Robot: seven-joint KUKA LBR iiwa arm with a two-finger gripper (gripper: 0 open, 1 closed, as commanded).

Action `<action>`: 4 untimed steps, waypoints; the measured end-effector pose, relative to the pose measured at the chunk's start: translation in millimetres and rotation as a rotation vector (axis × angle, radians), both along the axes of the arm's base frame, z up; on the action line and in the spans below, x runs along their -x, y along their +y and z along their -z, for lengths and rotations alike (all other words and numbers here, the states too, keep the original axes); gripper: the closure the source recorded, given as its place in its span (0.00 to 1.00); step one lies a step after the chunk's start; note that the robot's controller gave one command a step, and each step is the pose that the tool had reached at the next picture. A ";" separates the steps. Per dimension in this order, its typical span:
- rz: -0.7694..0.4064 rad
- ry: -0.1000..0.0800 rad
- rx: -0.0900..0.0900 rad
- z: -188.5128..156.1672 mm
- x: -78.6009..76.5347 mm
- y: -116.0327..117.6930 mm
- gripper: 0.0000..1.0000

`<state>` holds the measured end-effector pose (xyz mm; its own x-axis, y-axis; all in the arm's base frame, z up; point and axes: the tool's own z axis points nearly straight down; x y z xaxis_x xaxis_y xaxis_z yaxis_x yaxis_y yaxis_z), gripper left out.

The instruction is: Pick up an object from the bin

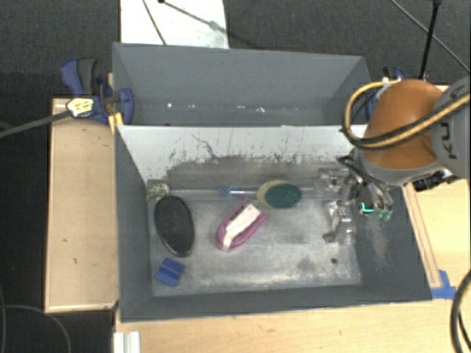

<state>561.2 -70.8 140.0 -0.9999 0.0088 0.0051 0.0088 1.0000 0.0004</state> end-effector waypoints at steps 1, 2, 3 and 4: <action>-0.144 -0.019 0.003 67.5 -8.5 71.4 0.00; -0.078 -0.016 -0.003 -24.9 15.4 124.6 0.00; -0.469 -0.013 -0.002 44.6 -20.7 121.2 0.00; -0.746 -0.007 -0.001 13.3 6.2 97.9 0.00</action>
Offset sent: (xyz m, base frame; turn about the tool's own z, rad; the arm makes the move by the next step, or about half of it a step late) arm 0.0044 0.0714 -0.0700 -0.1424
